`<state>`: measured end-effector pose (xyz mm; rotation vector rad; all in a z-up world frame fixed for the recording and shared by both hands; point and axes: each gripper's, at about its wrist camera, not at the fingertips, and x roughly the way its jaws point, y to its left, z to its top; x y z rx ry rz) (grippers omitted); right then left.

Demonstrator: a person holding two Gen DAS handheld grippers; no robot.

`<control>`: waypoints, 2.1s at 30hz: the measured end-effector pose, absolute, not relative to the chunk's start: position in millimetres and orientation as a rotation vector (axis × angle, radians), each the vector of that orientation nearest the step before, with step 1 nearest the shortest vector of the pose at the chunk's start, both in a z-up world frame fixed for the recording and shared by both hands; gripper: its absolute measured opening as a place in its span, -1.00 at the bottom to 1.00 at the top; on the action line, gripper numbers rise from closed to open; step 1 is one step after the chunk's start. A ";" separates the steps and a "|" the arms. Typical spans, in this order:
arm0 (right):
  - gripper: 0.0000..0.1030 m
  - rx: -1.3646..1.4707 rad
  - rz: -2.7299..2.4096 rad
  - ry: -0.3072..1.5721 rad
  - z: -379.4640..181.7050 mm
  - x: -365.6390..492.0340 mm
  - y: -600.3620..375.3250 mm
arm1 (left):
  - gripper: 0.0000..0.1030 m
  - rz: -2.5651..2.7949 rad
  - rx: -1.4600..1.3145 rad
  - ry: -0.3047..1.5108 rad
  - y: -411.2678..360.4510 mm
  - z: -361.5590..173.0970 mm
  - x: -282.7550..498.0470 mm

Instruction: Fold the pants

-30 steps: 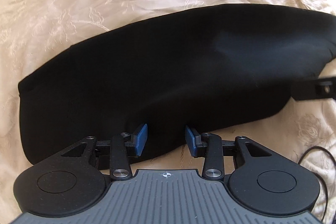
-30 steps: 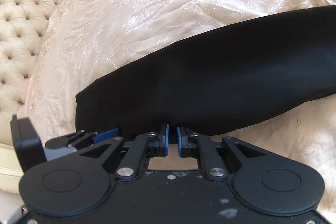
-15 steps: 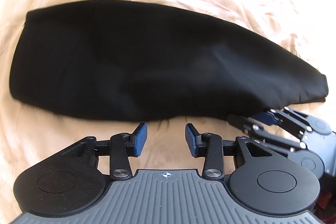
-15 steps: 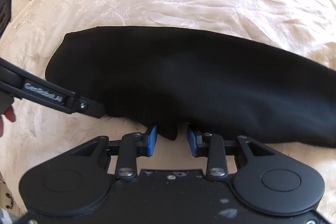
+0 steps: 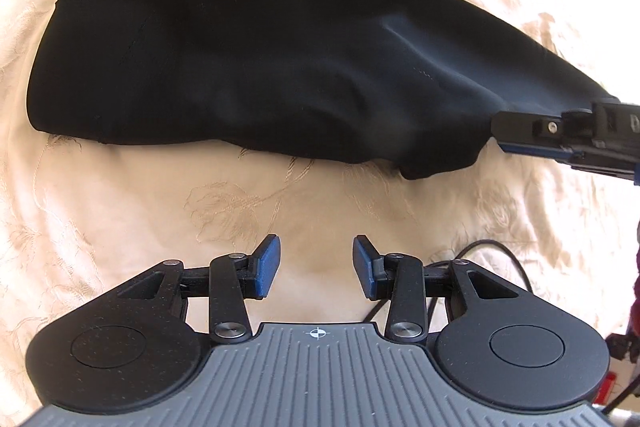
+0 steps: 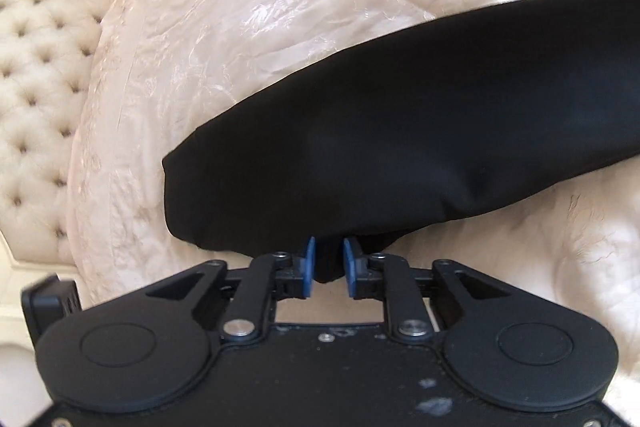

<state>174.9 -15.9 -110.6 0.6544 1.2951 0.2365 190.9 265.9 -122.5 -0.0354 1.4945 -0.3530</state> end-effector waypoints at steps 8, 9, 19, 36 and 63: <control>-0.30 0.067 0.370 1.179 -111.9 128.0 64.2 | -0.24 -0.311 -0.023 1.488 273.7 -120.9 179.6; -0.30 0.028 0.371 1.175 -115.4 124.0 67.8 | -0.24 -0.304 -0.023 1.486 275.2 -119.9 178.4; -0.45 -0.245 0.402 1.086 -135.0 129.1 101.5 | -0.24 -0.253 -0.034 1.487 289.1 -117.9 164.8; -0.72 0.589 0.263 1.440 -154.9 152.9 22.6 | -0.24 -0.277 -0.012 1.474 290.0 -112.8 163.1; -0.75 0.366 0.088 1.224 -141.1 114.8 0.8 | -0.23 -0.453 0.121 1.311 208.1 -129.7 206.7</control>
